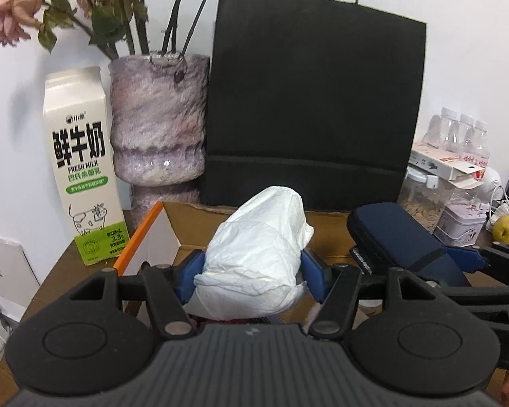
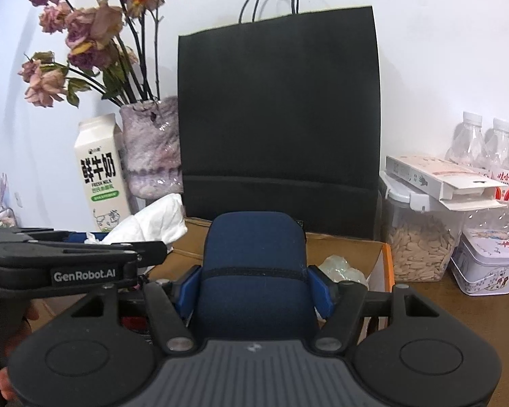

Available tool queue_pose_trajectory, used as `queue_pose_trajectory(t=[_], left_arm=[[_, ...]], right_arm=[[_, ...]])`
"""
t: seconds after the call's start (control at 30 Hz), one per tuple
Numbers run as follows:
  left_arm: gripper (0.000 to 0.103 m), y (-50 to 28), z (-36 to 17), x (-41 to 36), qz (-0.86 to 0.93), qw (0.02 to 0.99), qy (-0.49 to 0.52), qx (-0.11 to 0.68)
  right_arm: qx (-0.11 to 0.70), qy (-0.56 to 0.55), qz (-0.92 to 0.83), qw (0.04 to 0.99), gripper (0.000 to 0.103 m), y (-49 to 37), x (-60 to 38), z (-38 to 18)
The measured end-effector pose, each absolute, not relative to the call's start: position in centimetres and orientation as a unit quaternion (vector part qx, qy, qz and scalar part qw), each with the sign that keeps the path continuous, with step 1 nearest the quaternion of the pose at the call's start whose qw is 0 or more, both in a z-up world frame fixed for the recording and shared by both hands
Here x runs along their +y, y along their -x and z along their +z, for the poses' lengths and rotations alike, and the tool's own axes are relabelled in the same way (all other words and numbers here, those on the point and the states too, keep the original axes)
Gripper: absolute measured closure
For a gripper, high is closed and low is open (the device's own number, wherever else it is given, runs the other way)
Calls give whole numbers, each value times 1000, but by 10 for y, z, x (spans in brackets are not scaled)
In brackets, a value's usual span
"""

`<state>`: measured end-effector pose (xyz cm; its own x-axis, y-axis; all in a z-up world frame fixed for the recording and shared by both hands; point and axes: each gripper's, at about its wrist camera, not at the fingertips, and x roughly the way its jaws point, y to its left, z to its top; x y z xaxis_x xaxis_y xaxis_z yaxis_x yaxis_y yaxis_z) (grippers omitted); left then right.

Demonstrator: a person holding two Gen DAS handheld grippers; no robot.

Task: Organize objects
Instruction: 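Open the left tool to drop the cloth while the right tool drops the pouch into the box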

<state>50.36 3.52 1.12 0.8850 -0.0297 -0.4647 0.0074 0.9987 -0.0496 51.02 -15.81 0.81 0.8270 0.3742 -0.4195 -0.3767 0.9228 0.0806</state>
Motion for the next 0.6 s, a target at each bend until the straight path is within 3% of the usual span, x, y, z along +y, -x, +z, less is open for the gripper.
queue_pose_trajectory(t=[0.03,0.1,0.17,0.2,0.23,0.3,0.6], left_arm=[[38,-505,10,37,-6,970,26,242],[20,-506,8,40,0,970,31,241],[9,-505,7,40,12,971,27,236],[3,-505,6,40,16,972,25,234],[0,-505,6,40,25,973,24,229],[0,-505,5,41,26,973,21,227],[0,-504,5,41,29,973,22,230]], right_arm=[[222,2,195,955,38,-511,-158,6],[225,3,193,955,38,-512,-158,4],[228,5,191,955,35,-513,-158,2],[225,5,188,956,30,-513,-158,2],[222,6,183,958,17,-512,-158,2],[221,8,174,960,0,-513,-160,2],[233,15,163,959,0,-515,-160,-4]])
